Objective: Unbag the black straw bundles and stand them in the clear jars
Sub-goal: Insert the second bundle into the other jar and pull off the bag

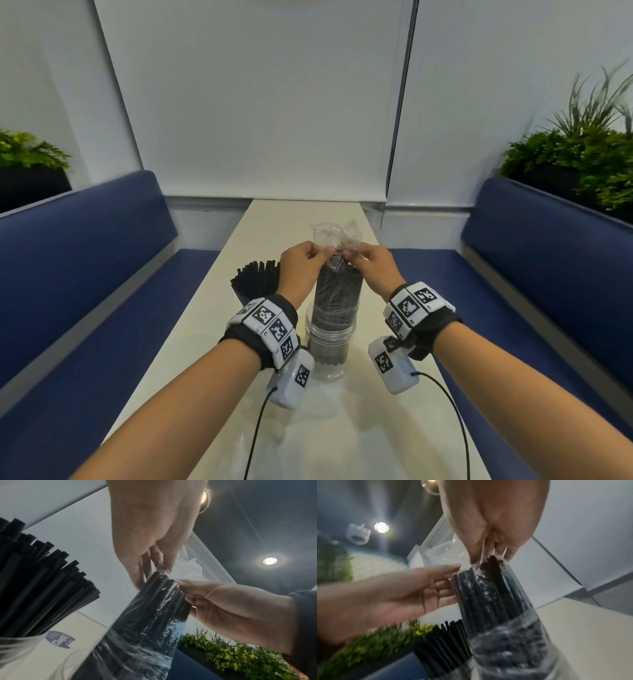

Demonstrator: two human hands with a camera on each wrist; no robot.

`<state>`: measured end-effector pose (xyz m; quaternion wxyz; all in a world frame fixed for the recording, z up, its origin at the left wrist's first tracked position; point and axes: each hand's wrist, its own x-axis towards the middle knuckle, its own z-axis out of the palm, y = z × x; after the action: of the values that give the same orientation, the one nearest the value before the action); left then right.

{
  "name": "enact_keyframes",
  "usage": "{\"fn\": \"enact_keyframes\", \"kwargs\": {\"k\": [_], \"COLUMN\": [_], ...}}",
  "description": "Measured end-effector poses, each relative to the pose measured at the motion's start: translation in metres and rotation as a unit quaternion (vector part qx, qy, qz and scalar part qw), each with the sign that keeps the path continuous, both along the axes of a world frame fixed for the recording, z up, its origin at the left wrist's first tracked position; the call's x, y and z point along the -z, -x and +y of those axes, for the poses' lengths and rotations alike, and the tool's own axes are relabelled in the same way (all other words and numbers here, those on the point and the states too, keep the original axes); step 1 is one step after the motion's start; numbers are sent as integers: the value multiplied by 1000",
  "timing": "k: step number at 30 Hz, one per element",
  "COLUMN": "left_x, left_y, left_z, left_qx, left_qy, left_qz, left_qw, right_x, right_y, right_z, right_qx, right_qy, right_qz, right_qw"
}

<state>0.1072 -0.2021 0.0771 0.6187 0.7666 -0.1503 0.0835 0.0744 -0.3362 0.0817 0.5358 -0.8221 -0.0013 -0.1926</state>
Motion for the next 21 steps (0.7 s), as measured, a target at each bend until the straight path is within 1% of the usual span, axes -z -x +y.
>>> {"fn": "enact_keyframes", "kwargs": {"k": [4,8,10,13,15,17,19,20,21], "left_x": [-4,3,8,13,13,11,10,10,10], "left_y": [0,-2,-3,-2,0,1,2,2,3], "left_z": [2,2,2,3,2,0,-3,-4,-6], "left_qx": [11,29,27,19,11,22,36,43,48], "left_qy": [-30,4,21,52,44,30,20,18,14], "left_qz": [-3,28,39,50,45,35,30,27,22], "left_qw": [999,999,999,997,998,999,999,999,999], "right_x": [5,7,7,5,4,8,13,15,15], "right_y": [-2,-7,-9,-7,-2,0,0,-2,-3], "right_z": [7,5,4,5,6,4,0,-2,-3], "right_qx": [27,43,22,-33,-56,-90,-109,-93,-59], "right_qy": [54,128,145,89,59,80,139,161,168], "right_qz": [-40,-29,-20,3,32,73,85,77,67], "right_qw": [997,990,989,995,996,990,981,980,982]}}
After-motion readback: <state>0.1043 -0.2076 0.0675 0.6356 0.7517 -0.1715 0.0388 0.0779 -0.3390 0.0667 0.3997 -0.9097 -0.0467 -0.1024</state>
